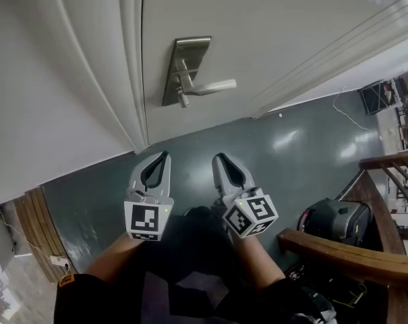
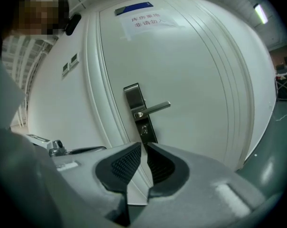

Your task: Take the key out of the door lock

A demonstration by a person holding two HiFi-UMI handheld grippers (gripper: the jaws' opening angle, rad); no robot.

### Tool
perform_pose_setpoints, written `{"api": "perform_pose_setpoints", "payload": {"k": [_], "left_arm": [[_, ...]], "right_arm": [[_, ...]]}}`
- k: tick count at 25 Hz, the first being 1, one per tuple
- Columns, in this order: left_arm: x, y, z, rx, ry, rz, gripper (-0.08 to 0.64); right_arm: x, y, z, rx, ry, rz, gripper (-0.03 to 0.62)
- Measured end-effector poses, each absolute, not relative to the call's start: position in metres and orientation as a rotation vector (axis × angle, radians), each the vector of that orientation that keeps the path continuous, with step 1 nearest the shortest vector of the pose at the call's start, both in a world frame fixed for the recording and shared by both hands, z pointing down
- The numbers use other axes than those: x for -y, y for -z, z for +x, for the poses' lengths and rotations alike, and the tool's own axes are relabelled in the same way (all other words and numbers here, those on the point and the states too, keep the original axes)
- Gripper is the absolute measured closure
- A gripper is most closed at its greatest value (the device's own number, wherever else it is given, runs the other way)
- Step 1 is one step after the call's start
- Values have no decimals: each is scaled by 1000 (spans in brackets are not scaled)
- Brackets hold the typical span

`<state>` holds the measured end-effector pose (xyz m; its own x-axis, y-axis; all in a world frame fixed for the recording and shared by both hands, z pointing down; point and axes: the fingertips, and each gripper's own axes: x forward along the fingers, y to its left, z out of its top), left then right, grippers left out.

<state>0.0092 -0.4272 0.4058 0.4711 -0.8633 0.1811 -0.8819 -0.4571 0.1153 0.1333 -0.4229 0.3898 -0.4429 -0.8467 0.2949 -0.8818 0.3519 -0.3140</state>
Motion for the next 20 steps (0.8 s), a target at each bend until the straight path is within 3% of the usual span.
{"api": "perform_pose_setpoints", "payload": {"k": [7, 20], "left_arm": [[448, -409, -16, 1650, -190, 2458, 541], [480, -419, -35, 1919, -284, 2219, 512]], "right_arm": [[474, -400, 116, 2638, -901, 1460, 543], [559, -437, 66, 2697, -1961, 795, 488]]}}
